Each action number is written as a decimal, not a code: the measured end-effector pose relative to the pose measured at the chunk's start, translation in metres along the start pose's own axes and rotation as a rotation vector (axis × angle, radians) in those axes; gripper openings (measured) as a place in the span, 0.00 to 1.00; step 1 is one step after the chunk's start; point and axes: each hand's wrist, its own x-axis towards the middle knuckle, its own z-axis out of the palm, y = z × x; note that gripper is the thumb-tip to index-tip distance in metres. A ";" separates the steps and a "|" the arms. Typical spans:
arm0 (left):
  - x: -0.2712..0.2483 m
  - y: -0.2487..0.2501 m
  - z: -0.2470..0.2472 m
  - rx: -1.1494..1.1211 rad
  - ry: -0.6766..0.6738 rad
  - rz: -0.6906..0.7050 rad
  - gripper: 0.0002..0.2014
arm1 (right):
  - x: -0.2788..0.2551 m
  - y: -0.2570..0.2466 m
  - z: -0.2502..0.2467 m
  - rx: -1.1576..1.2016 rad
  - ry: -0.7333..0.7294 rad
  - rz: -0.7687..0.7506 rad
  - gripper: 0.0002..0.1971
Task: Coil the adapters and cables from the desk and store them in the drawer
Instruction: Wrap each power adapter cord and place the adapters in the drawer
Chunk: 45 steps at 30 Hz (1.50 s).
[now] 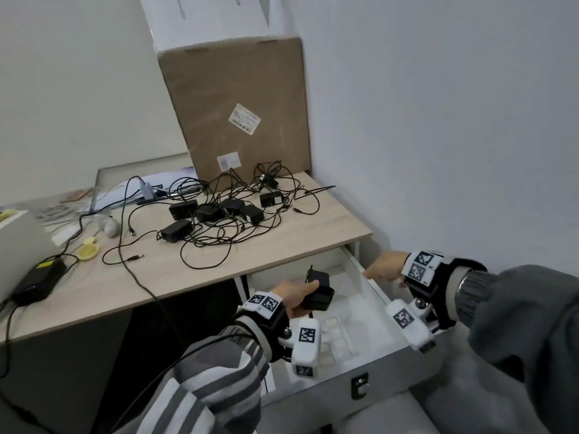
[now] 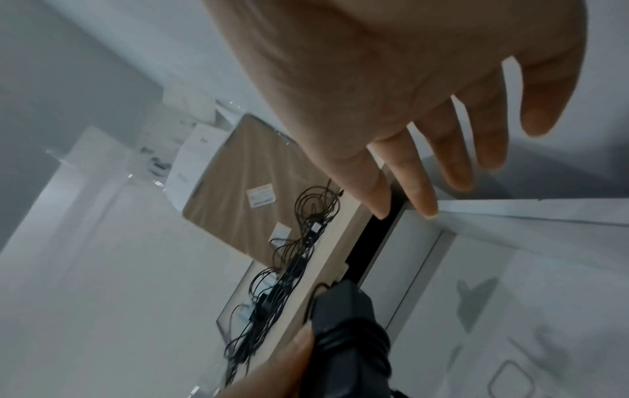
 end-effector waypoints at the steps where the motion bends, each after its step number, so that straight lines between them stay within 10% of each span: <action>1: 0.002 -0.001 0.004 0.009 -0.008 -0.009 0.09 | 0.004 0.003 -0.004 -0.041 0.000 0.015 0.19; 7: 0.029 -0.001 0.023 -0.023 -0.017 -0.018 0.12 | 0.023 0.007 0.001 -0.123 -0.092 0.093 0.27; 16: 0.025 0.017 -0.001 -0.365 -0.290 0.071 0.15 | 0.047 -0.020 0.020 0.240 -0.175 -0.252 0.30; 20: 0.013 0.029 -0.009 -0.396 -0.355 0.125 0.16 | 0.034 -0.032 0.028 0.396 -0.295 -0.308 0.09; 28: -0.004 0.017 -0.010 -0.220 -0.209 0.224 0.15 | 0.011 -0.040 0.031 0.355 -0.080 -0.317 0.11; 35: -0.013 0.013 -0.016 -0.153 -0.095 0.238 0.18 | -0.006 -0.043 0.034 0.817 -0.305 -0.285 0.12; 45: 0.023 -0.007 0.009 -0.141 0.004 0.085 0.14 | 0.006 -0.023 0.033 0.510 -0.204 -0.174 0.20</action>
